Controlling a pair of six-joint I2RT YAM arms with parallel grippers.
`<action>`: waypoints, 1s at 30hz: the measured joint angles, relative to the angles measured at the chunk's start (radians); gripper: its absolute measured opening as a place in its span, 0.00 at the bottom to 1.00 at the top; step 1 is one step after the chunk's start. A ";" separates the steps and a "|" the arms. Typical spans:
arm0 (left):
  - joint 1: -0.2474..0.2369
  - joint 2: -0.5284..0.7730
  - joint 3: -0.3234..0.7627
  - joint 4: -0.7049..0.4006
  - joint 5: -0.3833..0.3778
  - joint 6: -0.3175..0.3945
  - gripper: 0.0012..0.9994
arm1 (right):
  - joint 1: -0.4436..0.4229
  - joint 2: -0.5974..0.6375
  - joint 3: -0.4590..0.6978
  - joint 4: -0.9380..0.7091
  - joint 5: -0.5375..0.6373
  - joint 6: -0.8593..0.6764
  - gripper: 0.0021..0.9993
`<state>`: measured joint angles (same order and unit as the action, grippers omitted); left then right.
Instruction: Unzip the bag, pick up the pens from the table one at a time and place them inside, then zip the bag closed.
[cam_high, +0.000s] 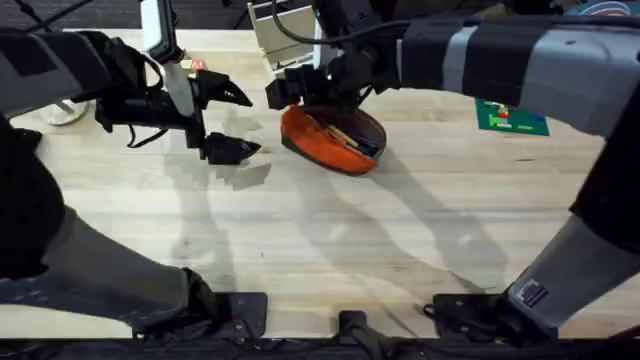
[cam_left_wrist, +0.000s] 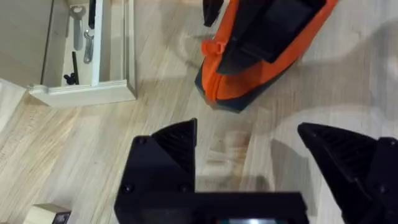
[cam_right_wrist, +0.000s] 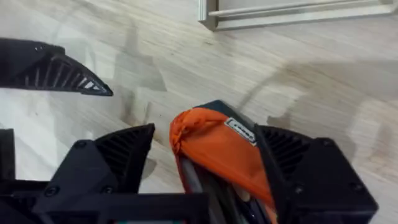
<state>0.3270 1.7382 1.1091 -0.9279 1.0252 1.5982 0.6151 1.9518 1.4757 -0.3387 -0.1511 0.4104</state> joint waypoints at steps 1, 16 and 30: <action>0.000 0.000 0.000 0.000 0.000 0.000 0.99 | 0.000 0.000 0.000 0.002 0.000 0.005 0.93; 0.000 0.000 0.000 0.000 0.000 0.000 0.99 | 0.000 0.000 0.001 0.005 -0.007 0.031 0.39; 0.000 0.000 0.000 0.000 0.000 0.000 0.99 | 0.000 0.000 0.001 0.025 -0.041 0.032 0.03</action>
<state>0.3271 1.7382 1.1091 -0.9279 1.0248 1.5986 0.6151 1.9518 1.4765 -0.3134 -0.1925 0.4419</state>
